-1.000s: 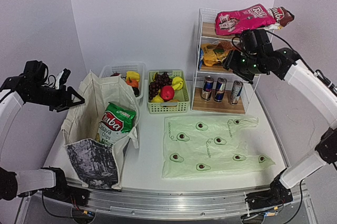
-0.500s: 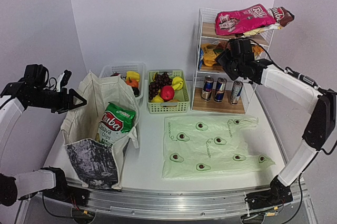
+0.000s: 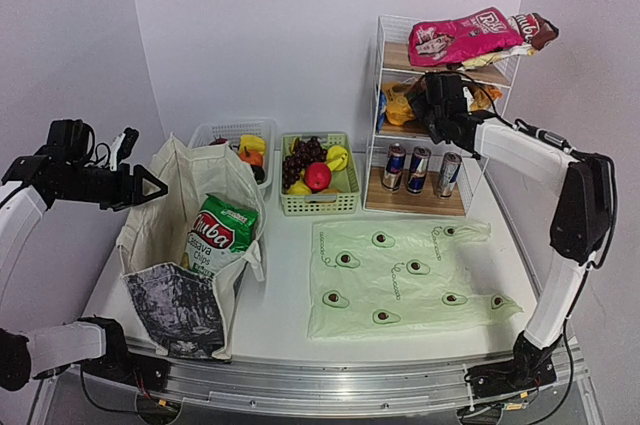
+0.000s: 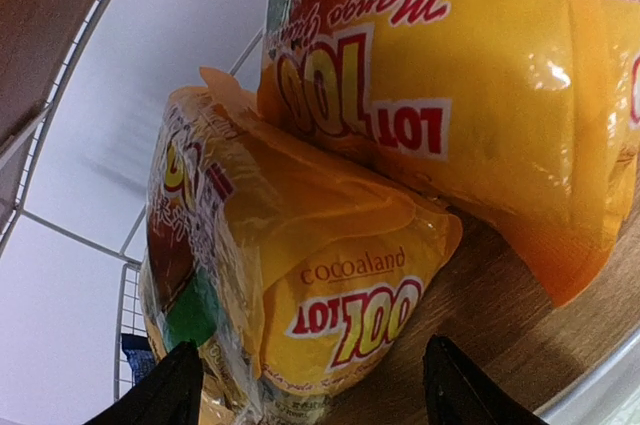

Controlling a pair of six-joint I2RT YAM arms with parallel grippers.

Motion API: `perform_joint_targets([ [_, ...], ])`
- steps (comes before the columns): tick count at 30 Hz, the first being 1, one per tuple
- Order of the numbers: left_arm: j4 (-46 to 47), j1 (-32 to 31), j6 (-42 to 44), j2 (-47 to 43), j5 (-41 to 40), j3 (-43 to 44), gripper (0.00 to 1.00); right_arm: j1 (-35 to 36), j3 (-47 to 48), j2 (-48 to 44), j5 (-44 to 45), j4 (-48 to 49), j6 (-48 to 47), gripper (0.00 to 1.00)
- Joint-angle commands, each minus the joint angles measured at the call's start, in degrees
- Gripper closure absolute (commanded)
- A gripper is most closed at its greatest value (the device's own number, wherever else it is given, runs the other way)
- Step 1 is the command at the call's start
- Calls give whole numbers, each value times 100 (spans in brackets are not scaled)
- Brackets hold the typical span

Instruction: Place the mixed food into the grocery bags and tie them

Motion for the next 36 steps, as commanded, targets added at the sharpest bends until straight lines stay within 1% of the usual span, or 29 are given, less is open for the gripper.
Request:
perform_joint_targets([
  [1, 248, -32, 6, -96, -4, 85, 38, -35, 529, 337, 36, 200, 207, 31],
  [3, 271, -40, 4, -97, -5, 85, 37, -37, 544, 393, 65, 199, 311, 36],
  [5, 288, -38, 2, -103, 3, 83, 38, -35, 464, 383, 225, 200, 484, 48],
  [8, 285, -39, -5, -104, 26, 85, 37, -32, 257, 313, 488, 215, 672, 70],
  [11, 264, -38, -11, -111, 25, 83, 37, -64, 161, 277, 575, 217, 694, 99],
  [12, 257, -38, -10, -111, 24, 83, 38, -79, 135, 271, 557, 218, 700, 100],
  [15, 267, -39, -8, -121, 32, 82, 37, -87, 53, 198, 471, 225, 644, 100],
  [19, 325, -47, -23, -154, 79, 97, 38, -46, 34, -57, 344, 226, 175, 100],
  [25, 395, -47, -78, -155, 126, 77, 37, 89, -247, -669, 580, 270, -565, 100],
  [31, 429, -47, -100, -177, 164, 112, 38, 96, -605, -1076, 446, 279, -1007, 100],
  [36, 426, -47, -99, -202, 156, 141, 37, 108, -795, -1327, 292, 264, -1160, 100],
])
